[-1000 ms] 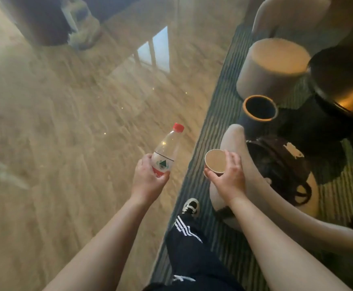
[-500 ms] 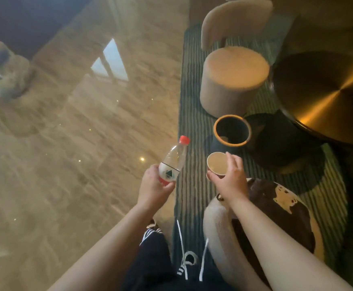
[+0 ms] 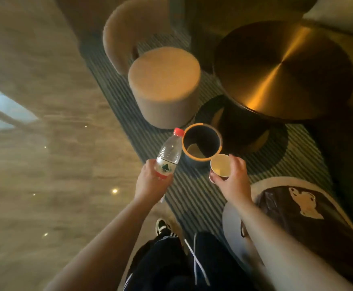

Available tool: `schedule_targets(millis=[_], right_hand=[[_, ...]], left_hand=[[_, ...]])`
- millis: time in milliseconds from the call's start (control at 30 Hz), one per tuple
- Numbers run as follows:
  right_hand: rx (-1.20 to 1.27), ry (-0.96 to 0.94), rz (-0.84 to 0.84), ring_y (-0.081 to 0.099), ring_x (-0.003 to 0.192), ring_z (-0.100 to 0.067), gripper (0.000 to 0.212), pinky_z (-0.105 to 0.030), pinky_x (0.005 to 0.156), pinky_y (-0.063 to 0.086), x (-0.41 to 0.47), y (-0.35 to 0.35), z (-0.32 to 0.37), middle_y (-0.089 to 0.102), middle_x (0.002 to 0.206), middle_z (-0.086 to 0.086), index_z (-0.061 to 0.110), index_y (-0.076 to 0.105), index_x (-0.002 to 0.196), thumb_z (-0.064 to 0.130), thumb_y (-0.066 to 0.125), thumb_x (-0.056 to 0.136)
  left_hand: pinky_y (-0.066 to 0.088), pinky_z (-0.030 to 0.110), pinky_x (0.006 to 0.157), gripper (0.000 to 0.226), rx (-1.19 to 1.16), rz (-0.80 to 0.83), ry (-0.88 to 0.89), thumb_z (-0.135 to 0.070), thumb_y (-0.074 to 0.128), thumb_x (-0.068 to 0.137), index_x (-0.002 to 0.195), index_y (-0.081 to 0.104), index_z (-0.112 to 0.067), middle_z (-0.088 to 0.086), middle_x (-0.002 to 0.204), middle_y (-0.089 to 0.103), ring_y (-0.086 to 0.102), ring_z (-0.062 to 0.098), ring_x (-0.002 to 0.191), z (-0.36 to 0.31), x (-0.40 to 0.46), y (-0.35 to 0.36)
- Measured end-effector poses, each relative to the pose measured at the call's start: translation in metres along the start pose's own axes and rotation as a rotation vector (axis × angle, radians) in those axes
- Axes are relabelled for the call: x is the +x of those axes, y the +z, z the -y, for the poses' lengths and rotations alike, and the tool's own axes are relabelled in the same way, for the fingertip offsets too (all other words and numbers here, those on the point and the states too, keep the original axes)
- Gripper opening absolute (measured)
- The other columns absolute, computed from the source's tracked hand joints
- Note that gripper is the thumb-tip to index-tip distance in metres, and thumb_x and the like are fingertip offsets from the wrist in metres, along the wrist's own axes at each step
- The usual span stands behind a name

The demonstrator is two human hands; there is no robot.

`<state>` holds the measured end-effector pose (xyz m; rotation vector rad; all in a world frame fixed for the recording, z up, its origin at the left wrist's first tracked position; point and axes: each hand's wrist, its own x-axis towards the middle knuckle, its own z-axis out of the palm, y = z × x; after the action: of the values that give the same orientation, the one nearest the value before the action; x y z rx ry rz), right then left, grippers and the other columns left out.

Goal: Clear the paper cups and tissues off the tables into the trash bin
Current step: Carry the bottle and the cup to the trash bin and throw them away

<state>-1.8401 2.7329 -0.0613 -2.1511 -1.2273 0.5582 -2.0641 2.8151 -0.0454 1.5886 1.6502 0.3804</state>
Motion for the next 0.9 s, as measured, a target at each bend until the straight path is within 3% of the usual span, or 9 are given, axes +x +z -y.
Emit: schedule_targets(millis=[167, 333, 433, 533, 667, 767, 900], right_hand=[[-0.044, 0.141, -0.078, 0.049, 0.116, -0.023, 0.08, -0.025, 0.083, 0.043, 0.039, 0.016, 0.014, 0.043, 0.132, -0.009, 0.01, 0.039, 0.136, 0.034, 0.08, 0.071], [-0.035, 0.282, -0.127, 0.047, 0.118, -0.023, 0.082, -0.029, 0.088, 0.047, 0.086, 0.035, 0.002, 0.042, 0.132, -0.008, 0.011, 0.036, 0.137, 0.036, 0.078, 0.072], [0.004, 0.384, -0.12, 0.047, 0.118, -0.023, 0.082, -0.035, 0.089, 0.049, 0.123, 0.051, -0.014, 0.041, 0.132, -0.008, 0.012, 0.035, 0.138, 0.035, 0.078, 0.072], [0.029, 0.479, -0.093, 0.047, 0.117, -0.023, 0.081, -0.029, 0.086, 0.045, 0.166, 0.071, -0.032, 0.04, 0.134, -0.008, 0.011, 0.034, 0.138, 0.035, 0.077, 0.074], [0.036, 0.589, -0.072, 0.045, 0.116, -0.021, 0.078, -0.027, 0.084, 0.04, 0.22, 0.099, -0.058, 0.036, 0.136, -0.004, 0.016, 0.034, 0.138, 0.046, 0.071, 0.076], [0.064, 0.635, -0.117, 0.047, 0.11, -0.018, 0.073, -0.024, 0.078, 0.036, 0.253, 0.125, -0.075, 0.038, 0.133, -0.002, 0.018, 0.038, 0.135, 0.051, 0.068, 0.077], [0.087, 0.689, -0.141, 0.045, 0.101, -0.01, 0.063, -0.009, 0.067, 0.03, 0.283, 0.173, -0.097, 0.044, 0.128, -0.001, 0.021, 0.044, 0.129, 0.045, 0.07, 0.076]], left_hand=[[0.054, 0.026, 0.047, 0.049, -0.082, 0.117, -0.063, -0.038, 0.073, 0.064, 0.103, 0.045, -0.029, -0.006, 0.084, 0.062, 0.065, 0.006, 0.06, -0.023, 0.092, -0.009], [0.038, 0.007, 0.036, 0.041, -0.077, 0.208, -0.003, -0.024, 0.079, 0.068, 0.088, 0.044, -0.029, -0.007, 0.08, 0.059, 0.057, -0.015, 0.061, -0.045, 0.179, 0.025], [0.041, 0.01, 0.041, 0.051, -0.023, 0.302, -0.015, -0.029, 0.081, 0.069, 0.102, 0.042, -0.031, -0.011, 0.086, 0.057, 0.061, -0.004, 0.066, -0.056, 0.233, 0.055], [0.04, 0.013, 0.054, 0.05, 0.02, 0.37, -0.035, -0.034, 0.079, 0.072, 0.105, 0.042, -0.031, -0.013, 0.091, 0.058, 0.058, 0.0, 0.077, -0.06, 0.285, 0.091], [0.042, 0.011, 0.045, 0.039, 0.055, 0.458, -0.063, -0.028, 0.081, 0.069, 0.092, 0.05, -0.027, -0.007, 0.086, 0.063, 0.063, 0.0, 0.066, -0.055, 0.347, 0.144], [0.042, 0.014, 0.048, 0.04, 0.142, 0.503, -0.074, -0.031, 0.08, 0.07, 0.098, 0.053, -0.022, -0.009, 0.084, 0.064, 0.061, 0.002, 0.068, -0.041, 0.386, 0.179], [0.036, 0.008, 0.045, 0.036, 0.3, 0.586, 0.048, -0.038, 0.076, 0.072, 0.1, 0.061, -0.02, -0.008, 0.086, 0.067, 0.063, 0.003, 0.072, -0.015, 0.429, 0.22]])
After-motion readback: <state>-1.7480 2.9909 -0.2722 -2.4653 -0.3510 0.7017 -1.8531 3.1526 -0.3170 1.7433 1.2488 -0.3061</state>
